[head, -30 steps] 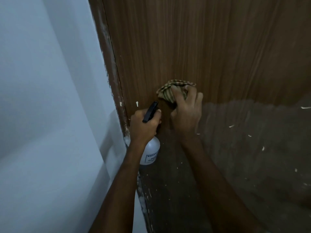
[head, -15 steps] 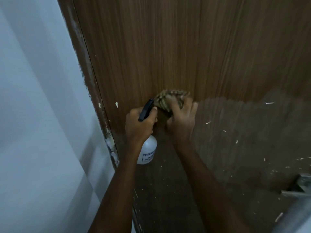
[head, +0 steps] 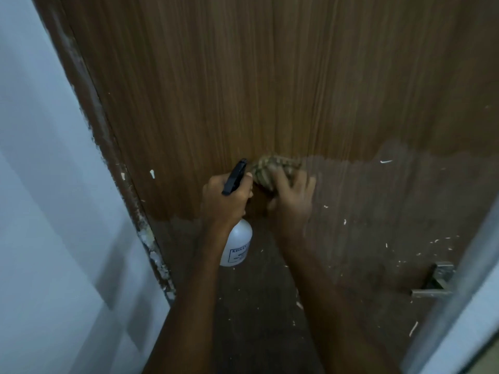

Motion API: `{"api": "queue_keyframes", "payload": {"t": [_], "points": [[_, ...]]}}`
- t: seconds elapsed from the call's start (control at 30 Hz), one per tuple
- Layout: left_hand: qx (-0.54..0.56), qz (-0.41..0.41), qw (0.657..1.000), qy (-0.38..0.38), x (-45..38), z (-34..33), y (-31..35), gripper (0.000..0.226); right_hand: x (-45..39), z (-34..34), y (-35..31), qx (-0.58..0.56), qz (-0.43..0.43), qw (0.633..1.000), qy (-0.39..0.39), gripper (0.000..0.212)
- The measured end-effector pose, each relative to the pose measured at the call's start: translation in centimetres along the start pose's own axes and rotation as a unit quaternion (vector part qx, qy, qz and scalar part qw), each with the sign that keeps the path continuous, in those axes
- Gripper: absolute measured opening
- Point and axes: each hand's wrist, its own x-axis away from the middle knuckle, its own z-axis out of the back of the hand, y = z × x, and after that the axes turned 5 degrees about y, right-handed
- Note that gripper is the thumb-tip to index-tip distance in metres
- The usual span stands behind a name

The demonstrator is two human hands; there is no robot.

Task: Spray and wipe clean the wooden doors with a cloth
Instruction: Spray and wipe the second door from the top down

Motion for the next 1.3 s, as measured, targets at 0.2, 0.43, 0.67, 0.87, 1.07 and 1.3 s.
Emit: {"api": "queue_keyframes", "payload": {"t": [0.2,0.43,0.67,0.87,1.07,1.3], "points": [[0.024,-0.007,0.999,-0.031,0.4,-1.8,0.4,0.034,1.8,1.7,2.8,-0.035,-0.025,0.998,-0.054,0.040],[0.046,-0.007,0.999,-0.020,0.9,-3.8,1.1,0.033,-3.5,2.2,4.1,-0.040,0.025,0.999,0.000,0.048],[0.049,-0.009,0.997,-0.054,1.8,-5.3,1.6,0.032,1.8,4.2,7.5,-0.027,-0.019,0.999,-0.040,0.038],[0.046,-0.008,0.997,-0.061,2.4,-7.2,2.2,0.032,-5.7,2.9,6.1,-0.017,-0.007,0.999,0.046,0.050],[0.058,-0.020,0.997,-0.050,2.9,-8.7,3.1,0.033,3.3,5.7,10.8,-0.006,-0.007,0.997,-0.079,0.040],[0.081,0.005,0.995,-0.050,3.6,-12.7,3.8,0.035,-8.7,5.4,9.7,-0.023,-0.021,0.998,0.048,0.046]]}}
